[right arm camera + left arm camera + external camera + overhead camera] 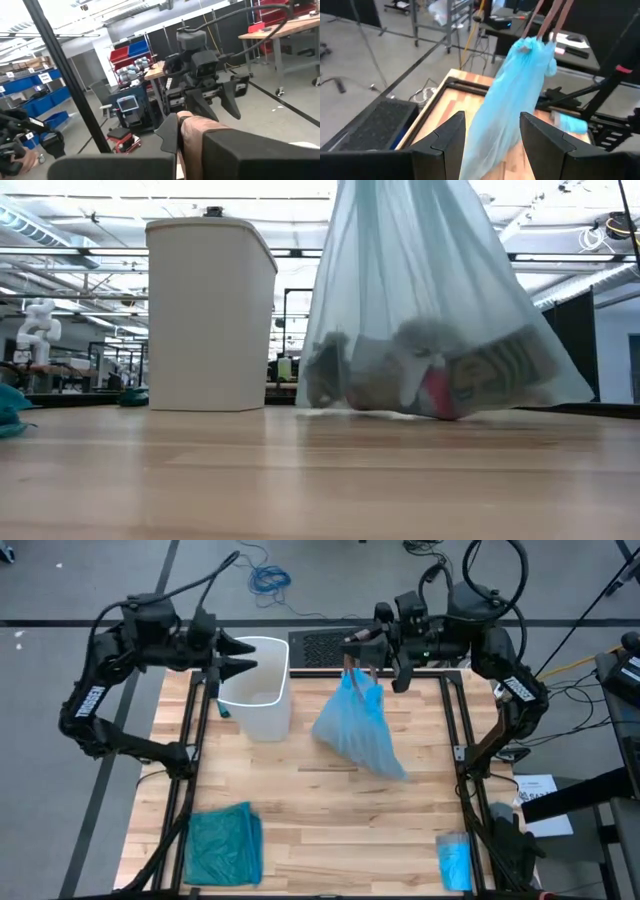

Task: Place trash/remove bag and relplace
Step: Close the blue trash bag

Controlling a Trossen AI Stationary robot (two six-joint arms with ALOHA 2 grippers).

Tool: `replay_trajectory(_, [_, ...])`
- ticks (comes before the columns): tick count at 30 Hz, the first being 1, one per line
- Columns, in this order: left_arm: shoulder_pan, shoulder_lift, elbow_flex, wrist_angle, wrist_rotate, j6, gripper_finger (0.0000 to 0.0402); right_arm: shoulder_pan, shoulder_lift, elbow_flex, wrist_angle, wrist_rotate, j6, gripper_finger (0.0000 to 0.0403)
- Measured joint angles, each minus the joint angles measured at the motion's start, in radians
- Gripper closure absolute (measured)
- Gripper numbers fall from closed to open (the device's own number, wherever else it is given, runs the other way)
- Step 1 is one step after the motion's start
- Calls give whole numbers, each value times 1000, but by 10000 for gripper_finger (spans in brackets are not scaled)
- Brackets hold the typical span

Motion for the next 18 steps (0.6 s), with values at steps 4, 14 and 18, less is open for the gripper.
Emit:
replay_trajectory(4, [0, 0, -12, 27, 14, 4, 220, 0, 0, 0, 0, -1, 0, 403])
replay_trajectory(14, [0, 1, -15, 37, 16, 7, 220, 0, 0, 0, 22, -5, 0, 403])
replay_trajectory(18, [0, 1, -15, 38, 16, 9, 220, 0, 0, 0, 26, -8, 0, 403])
